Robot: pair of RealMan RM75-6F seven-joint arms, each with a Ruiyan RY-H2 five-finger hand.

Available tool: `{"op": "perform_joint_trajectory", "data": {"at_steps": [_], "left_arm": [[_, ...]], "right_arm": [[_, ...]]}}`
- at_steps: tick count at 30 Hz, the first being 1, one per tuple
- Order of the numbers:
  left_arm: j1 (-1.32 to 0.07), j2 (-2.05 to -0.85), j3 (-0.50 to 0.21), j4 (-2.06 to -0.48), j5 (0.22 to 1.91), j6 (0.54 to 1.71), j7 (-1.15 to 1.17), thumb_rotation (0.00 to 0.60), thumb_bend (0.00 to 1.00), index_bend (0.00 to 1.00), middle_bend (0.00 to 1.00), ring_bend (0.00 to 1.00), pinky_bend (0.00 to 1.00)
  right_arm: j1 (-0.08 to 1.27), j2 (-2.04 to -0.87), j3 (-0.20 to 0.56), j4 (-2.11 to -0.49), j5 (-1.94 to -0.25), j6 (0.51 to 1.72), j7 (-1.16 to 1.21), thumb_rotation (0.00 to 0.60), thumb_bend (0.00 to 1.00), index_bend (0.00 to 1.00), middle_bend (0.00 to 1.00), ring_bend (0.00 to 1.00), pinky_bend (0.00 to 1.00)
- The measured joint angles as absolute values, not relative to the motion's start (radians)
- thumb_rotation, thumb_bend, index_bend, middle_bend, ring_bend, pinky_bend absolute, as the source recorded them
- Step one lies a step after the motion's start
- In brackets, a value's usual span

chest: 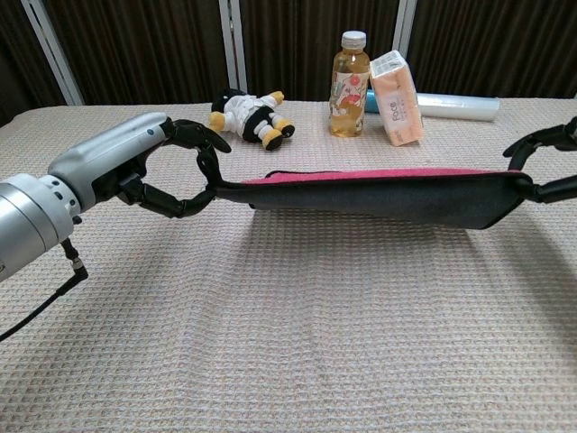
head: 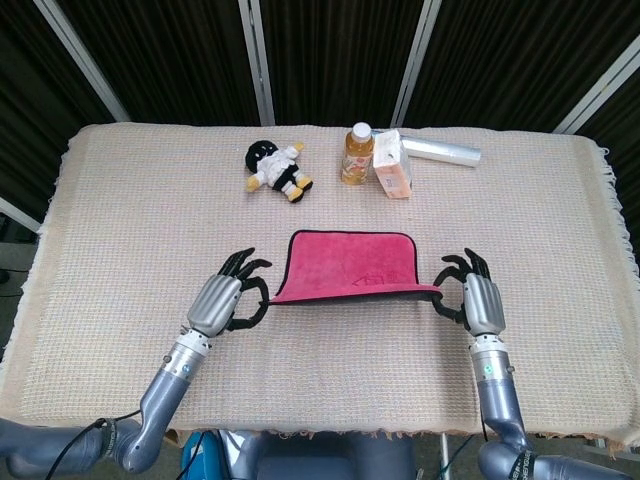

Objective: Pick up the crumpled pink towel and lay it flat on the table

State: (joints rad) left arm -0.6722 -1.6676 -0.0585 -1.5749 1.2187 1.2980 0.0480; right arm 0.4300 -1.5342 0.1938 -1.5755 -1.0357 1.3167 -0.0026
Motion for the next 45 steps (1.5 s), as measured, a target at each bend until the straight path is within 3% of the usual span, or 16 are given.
{"op": "perform_joint_trajectory", "data": {"at_steps": [17,21,24,29,33,37,45], "left_arm": [[-0.613,-1.771,-0.046,-1.467,1.225,1.210,0.074,0.600,0.58,0.59,0.19,0.00,0.00],[-0.604,-1.791,-0.050,-1.447,1.227,1.189,0.070,0.600,0.54,0.57,0.19,0.00,0.00],[-0.600,-1.796,-0.049,-1.443,1.230,1.174,0.071,0.600,0.47,0.52,0.17,0.00,0.00],[-0.592,-1.786,-0.044,-1.453,1.232,1.144,0.069,0.600,0.35,0.40,0.12,0.00,0.00],[-0.585,-1.764,-0.045,-1.474,1.236,1.130,0.058,0.600,0.29,0.30,0.08,0.00,0.00],[-0.578,-1.730,-0.049,-1.513,1.248,1.120,0.037,0.600,0.27,0.23,0.06,0.00,0.00],[-0.548,-1.629,-0.036,-1.616,1.296,1.126,-0.005,0.600,0.27,0.22,0.06,0.00,0.00]], "right_arm": [[0.380,-1.604,0.152,-1.471,-1.070,1.253,-0.002,0.600,0.59,0.79,0.26,0.01,0.00],[0.375,-1.619,0.150,-1.454,-1.071,1.240,-0.011,0.600,0.59,0.76,0.26,0.00,0.00],[0.370,-1.625,0.149,-1.446,-1.073,1.233,-0.017,0.600,0.59,0.70,0.25,0.00,0.00],[0.361,-1.626,0.140,-1.441,-1.096,1.230,-0.017,0.600,0.46,0.27,0.03,0.00,0.00],[0.349,-1.613,0.128,-1.455,-1.131,1.237,-0.017,0.600,0.39,0.03,0.00,0.00,0.00],[0.336,-1.599,0.122,-1.481,-1.156,1.252,-0.020,0.600,0.37,0.00,0.00,0.00,0.00],[0.284,-1.563,0.085,-1.541,-1.220,1.299,-0.003,0.600,0.33,0.00,0.00,0.00,0.00]]}}
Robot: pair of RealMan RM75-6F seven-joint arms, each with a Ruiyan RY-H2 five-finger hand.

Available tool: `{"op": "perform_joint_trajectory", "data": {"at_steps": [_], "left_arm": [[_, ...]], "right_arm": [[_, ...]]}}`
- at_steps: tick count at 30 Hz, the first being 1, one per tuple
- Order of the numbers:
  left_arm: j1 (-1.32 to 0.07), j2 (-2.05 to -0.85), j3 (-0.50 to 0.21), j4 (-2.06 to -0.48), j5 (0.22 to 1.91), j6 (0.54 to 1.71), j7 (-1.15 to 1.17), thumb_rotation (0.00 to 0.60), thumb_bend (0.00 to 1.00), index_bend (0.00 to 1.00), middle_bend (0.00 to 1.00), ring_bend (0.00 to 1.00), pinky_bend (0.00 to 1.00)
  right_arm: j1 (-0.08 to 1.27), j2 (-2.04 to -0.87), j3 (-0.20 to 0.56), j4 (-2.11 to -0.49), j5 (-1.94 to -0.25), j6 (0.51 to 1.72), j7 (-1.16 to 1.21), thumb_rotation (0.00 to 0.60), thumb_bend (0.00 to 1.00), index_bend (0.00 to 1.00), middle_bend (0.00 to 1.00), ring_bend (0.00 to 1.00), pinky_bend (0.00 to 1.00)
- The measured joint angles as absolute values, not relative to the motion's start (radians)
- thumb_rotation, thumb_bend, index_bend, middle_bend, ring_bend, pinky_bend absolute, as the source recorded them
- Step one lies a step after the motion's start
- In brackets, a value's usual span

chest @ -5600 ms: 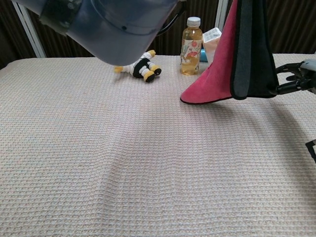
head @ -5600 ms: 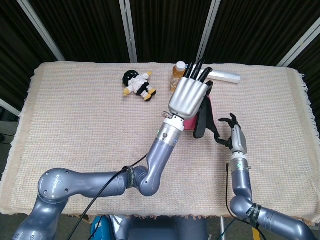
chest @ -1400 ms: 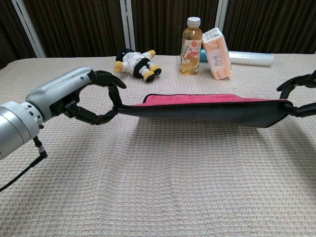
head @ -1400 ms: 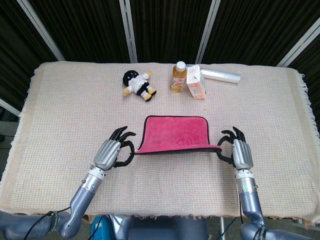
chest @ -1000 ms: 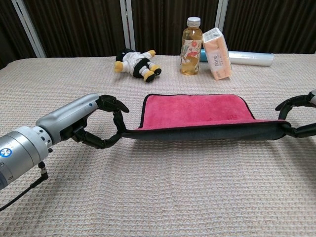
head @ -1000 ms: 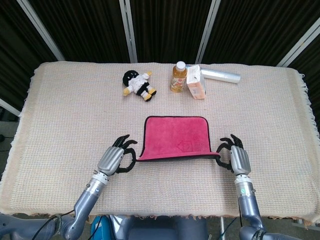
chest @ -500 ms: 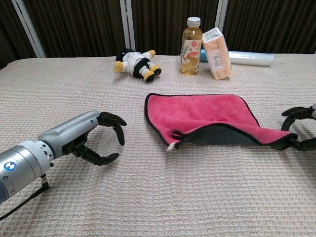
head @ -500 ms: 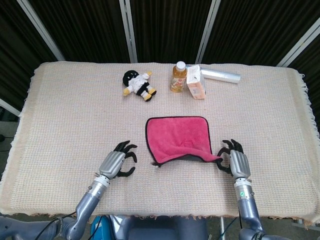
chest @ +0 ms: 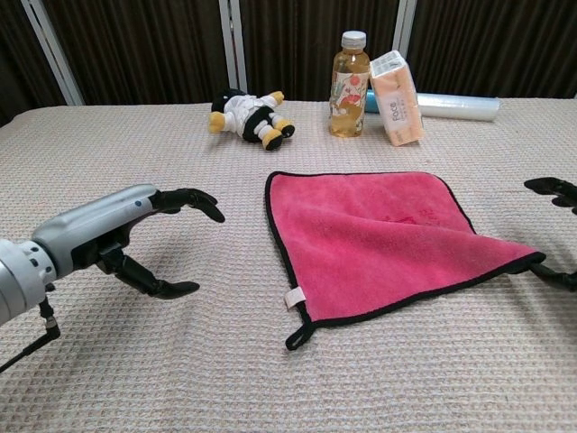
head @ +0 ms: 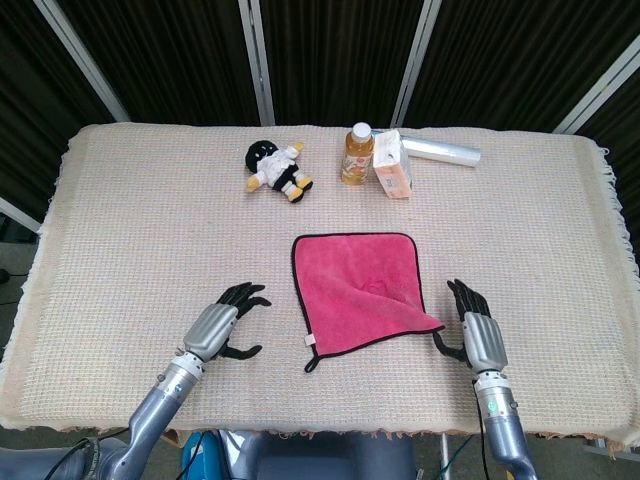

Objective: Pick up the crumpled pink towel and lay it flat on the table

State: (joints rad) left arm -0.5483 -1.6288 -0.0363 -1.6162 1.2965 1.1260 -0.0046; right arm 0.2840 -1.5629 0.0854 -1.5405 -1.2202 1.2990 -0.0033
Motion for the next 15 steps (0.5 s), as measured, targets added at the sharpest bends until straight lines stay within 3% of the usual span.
{"op": "perform_joint_trajectory", "data": {"at_steps": [9,11,15], "left_arm": [[-0.503,-1.552,-0.002,-1.666,1.367,1.175,0.002,0.600,0.23,0.21,0.07,0.00,0.00],[-0.506,-1.540,0.005,-1.672,1.380,1.173,0.042,0.600,0.26,0.20,0.07,0.00,0.00],[-0.525,-1.515,0.014,-1.702,1.385,1.140,0.172,0.600,0.45,0.18,0.07,0.00,0.00]], "right_arm": [[0.231,-1.519,0.058,-1.557,-1.262,1.335,0.037,0.600,0.32,0.00,0.00,0.00,0.00],[0.218,-1.510,0.057,-1.557,-1.289,1.363,0.053,0.600,0.32,0.00,0.00,0.00,0.00],[0.196,-1.488,0.057,-1.562,-1.339,1.409,0.087,0.600,0.32,0.00,0.00,0.00,0.00]]}}
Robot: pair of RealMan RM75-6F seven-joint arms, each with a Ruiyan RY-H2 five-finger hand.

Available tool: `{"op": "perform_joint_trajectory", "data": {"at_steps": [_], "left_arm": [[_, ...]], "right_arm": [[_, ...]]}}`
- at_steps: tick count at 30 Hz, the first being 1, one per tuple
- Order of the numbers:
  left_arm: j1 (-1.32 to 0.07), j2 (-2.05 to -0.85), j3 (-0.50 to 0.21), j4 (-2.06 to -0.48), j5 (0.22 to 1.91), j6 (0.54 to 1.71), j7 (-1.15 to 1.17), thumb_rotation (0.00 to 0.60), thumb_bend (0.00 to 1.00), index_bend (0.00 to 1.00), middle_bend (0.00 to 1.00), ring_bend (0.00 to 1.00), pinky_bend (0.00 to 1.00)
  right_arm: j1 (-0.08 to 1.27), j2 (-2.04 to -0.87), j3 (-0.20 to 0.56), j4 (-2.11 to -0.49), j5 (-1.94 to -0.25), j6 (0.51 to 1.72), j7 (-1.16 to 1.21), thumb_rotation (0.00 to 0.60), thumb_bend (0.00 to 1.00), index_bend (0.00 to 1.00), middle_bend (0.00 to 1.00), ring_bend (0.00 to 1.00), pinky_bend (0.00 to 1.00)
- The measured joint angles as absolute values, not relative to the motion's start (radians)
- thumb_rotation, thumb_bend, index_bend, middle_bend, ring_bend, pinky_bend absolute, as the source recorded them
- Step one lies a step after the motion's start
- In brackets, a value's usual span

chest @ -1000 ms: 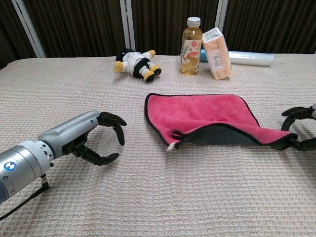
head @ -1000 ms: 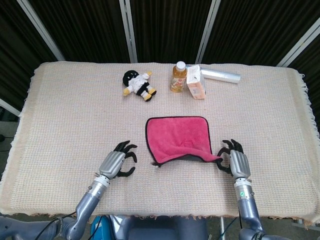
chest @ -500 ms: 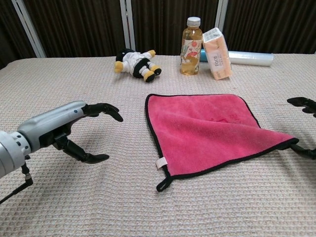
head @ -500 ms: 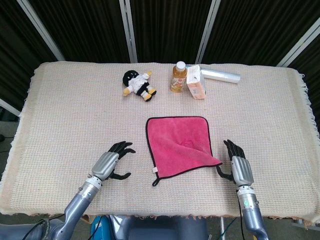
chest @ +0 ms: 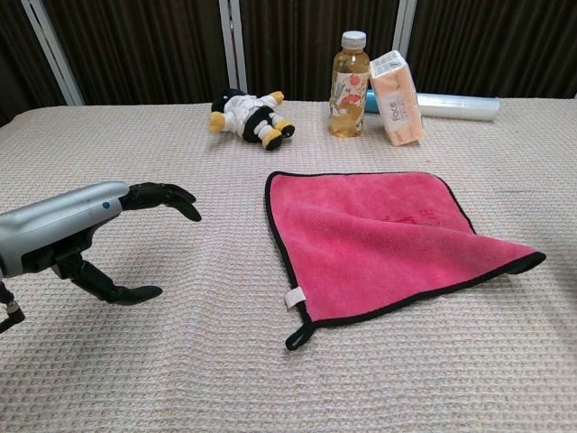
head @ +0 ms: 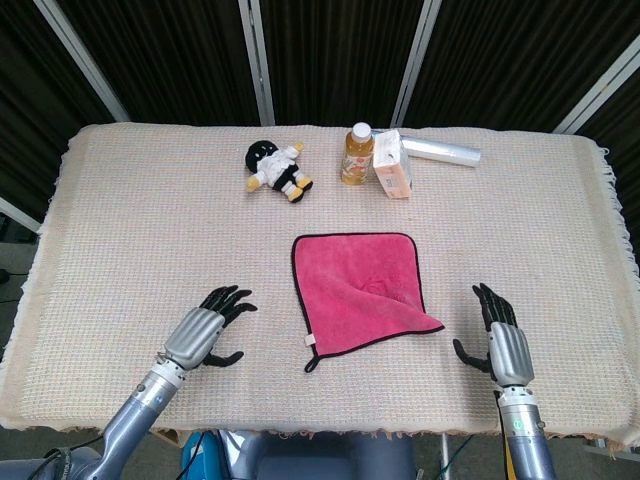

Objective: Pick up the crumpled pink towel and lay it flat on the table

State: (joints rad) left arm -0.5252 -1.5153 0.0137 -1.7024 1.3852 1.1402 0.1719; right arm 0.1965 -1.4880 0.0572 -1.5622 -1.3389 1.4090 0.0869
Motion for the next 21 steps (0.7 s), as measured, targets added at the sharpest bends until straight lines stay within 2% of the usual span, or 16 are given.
{"op": "perform_joint_trajectory", "data": {"at_steps": [4,10,21], "left_arm": [[-0.554,-1.504,0.013,-1.741,1.377,1.099,0.319,0.600,0.59,0.17,0.07,0.00,0.00],[-0.610,-1.532,-0.007,-1.792,1.320,1.036,0.524,0.600,0.70,0.15,0.07,0.00,0.00],[-0.701,-1.706,-0.047,-1.768,1.135,0.968,0.753,0.600,0.73,0.14,0.07,0.00,0.00]], "right_arm": [[0.182,-1.465,0.055,-1.575,-1.362,1.418,0.109,0.600,0.32,0.00,0.00,0.00,0.00],[0.177,-1.446,0.058,-1.588,-1.374,1.410,0.136,0.600,0.32,0.00,0.00,0.00,0.00],[0.172,-1.425,0.067,-1.604,-1.389,1.396,0.177,0.600,0.32,0.00,0.00,0.00,0.00]]}}
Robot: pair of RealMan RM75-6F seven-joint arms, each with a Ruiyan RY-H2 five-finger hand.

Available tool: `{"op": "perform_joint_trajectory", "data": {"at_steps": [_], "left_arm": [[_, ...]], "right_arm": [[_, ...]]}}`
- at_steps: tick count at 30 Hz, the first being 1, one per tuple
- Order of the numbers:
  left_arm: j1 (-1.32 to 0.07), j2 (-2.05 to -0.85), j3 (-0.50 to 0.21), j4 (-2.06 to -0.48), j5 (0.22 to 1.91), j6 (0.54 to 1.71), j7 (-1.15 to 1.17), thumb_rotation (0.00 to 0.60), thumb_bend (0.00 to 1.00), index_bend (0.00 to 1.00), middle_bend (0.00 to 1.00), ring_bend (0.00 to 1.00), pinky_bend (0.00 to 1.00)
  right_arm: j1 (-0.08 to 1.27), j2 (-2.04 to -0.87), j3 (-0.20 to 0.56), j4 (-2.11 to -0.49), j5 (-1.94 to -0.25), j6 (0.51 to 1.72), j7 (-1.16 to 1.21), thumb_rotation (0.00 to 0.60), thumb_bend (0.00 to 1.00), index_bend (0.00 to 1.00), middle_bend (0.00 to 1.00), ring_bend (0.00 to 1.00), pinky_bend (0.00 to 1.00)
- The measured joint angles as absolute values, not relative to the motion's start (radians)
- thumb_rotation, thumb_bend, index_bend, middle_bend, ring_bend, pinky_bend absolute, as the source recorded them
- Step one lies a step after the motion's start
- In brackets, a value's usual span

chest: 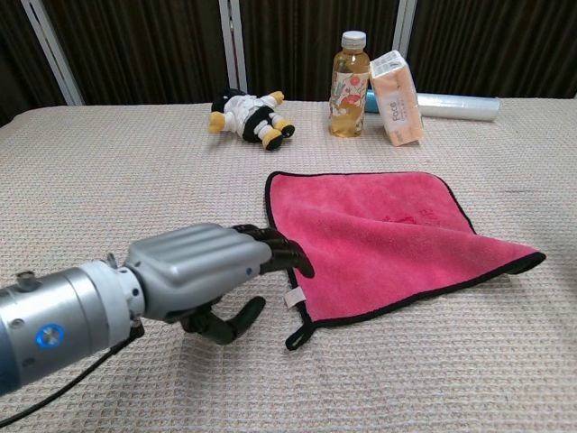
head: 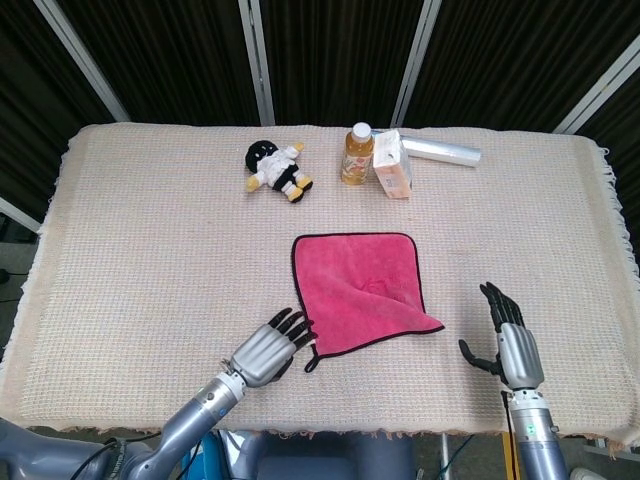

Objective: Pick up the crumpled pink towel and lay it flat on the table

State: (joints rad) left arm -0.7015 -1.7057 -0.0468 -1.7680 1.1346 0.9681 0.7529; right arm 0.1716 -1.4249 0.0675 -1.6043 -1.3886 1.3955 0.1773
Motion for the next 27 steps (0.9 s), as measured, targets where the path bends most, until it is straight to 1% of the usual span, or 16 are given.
{"op": "perform_joint_trajectory", "data": {"at_steps": [6,12,20,27], "left_arm": [[-0.742,-1.801,-0.054,-1.699,1.034,0.955,0.824,0.600,0.75,0.14,0.07,0.00,0.00],[-0.765,-1.832,-0.037,-1.668,0.964,0.952,0.866,0.600,0.75,0.15,0.07,0.00,0.00],[-0.751,-1.768,0.019,-1.710,0.997,0.972,0.837,0.600,0.75,0.15,0.07,0.00,0.00],[-0.717,-1.698,0.094,-1.732,1.079,0.979,0.759,0.600,0.75,0.15,0.07,0.00,0.00]], "right_arm": [[0.170,-1.408,0.074,-1.613,-1.387,1.381,0.208,0.600,0.32,0.00,0.00,0.00,0.00],[0.167,-1.400,0.078,-1.617,-1.391,1.374,0.220,0.600,0.32,0.00,0.00,0.00,0.00],[0.160,-1.406,0.075,-1.620,-1.399,1.376,0.202,0.600,0.32,0.00,0.00,0.00,0.00],[0.154,-1.407,0.074,-1.625,-1.416,1.387,0.208,0.600,0.32,0.00,0.00,0.00,0.00]]}}
